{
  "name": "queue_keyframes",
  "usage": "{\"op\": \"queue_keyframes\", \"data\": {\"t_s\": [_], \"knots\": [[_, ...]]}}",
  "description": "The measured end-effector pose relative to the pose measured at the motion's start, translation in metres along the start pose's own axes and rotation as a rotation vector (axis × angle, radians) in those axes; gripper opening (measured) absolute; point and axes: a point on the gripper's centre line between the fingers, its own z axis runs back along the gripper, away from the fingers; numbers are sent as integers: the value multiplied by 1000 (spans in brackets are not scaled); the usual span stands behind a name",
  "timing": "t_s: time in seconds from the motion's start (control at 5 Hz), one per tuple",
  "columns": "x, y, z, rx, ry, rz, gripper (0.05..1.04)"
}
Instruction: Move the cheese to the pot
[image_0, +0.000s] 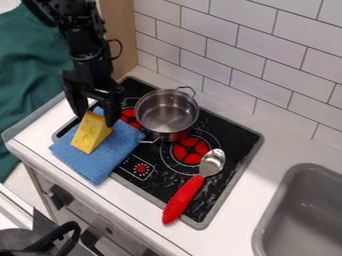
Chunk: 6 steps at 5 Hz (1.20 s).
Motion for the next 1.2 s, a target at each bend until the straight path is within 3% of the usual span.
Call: {"op": "queue_keyframes", "data": {"t_s": [0.4,0.6,0.8,1.0,1.2], "knots": [[3,4,-18,4,47,19,1001],[6,4,-20,7,48,19,950],[6,4,-20,2,48,19,711],[3,-4,-14,-7,56,-3,703],[14,-11,18,0,-31,-28,703]]}}
